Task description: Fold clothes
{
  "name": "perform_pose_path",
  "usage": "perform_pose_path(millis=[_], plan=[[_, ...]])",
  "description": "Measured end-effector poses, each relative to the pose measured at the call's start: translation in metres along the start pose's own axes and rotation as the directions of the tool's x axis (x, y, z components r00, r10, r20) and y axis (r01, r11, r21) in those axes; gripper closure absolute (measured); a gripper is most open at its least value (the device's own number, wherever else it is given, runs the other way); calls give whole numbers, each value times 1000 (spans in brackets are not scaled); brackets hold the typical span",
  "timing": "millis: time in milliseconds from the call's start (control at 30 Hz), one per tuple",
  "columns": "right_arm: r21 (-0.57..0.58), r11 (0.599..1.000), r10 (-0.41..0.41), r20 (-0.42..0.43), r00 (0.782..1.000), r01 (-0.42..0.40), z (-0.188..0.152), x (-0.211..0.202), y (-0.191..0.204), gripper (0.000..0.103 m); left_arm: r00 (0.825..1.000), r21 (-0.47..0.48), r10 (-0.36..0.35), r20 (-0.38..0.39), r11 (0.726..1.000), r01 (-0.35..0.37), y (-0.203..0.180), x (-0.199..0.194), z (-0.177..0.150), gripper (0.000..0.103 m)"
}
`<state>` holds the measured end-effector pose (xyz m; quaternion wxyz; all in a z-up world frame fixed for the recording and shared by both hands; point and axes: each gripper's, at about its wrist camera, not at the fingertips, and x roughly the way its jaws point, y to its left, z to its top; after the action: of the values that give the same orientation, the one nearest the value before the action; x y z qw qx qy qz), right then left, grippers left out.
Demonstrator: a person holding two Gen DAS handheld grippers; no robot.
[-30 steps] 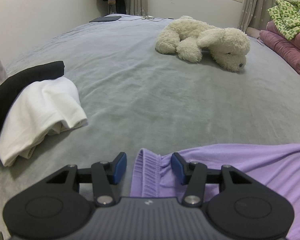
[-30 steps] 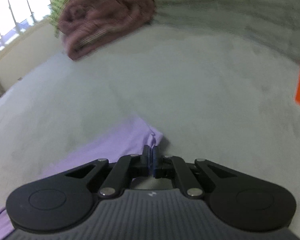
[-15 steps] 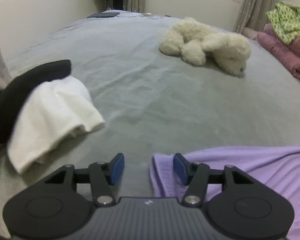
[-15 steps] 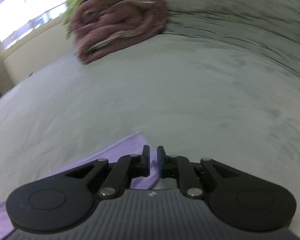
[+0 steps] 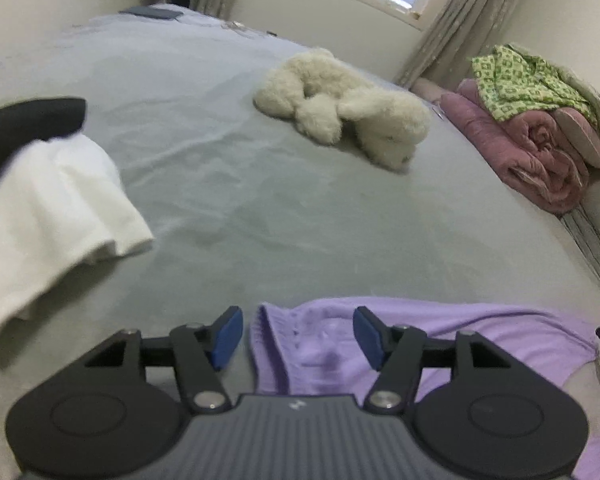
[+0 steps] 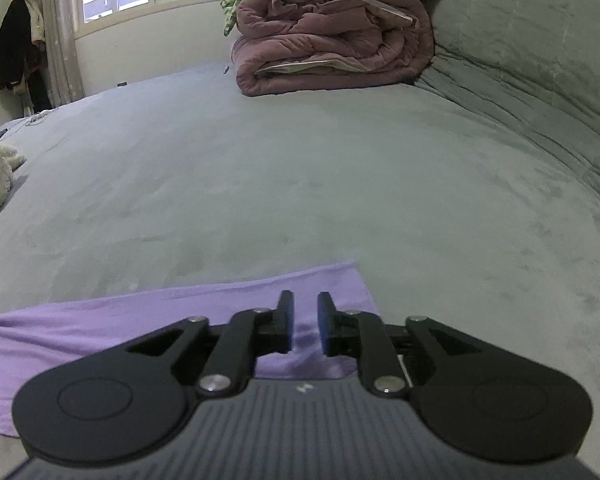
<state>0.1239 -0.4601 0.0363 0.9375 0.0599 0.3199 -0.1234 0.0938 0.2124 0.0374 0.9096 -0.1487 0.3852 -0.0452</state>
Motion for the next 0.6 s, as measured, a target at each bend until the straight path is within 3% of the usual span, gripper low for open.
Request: perform_pose_path(millis=[33,100,167,300,433,600], plan=[[-2,1000,-3,1,1000,3,1,1,-1,64,1000,11,12,-11,1000,-12,-3,5,-1,41],[5,1000,11,-3,1000,-11,5,0,-5,55,999,44,40,-20,998,-40,-9,12,-2,43],[14,999,30,-15,999,-30,12,2,-11,55,998,73,65,-16,995,-63,-14,15,-2,44],[24,999,25,-33,999,-24,33,13,-21,55,994,135,113,-5,984,-111,-23,22,-2,59],[-97,995,9,-83,996,-17,44,31,-20,55,993,145,114,1,983,-113,-21,23,-2,75],[-220,973,26,-170,985,-63,37,55,-13,55,995,156,102,0,983,-101,-21,23,-3,84]])
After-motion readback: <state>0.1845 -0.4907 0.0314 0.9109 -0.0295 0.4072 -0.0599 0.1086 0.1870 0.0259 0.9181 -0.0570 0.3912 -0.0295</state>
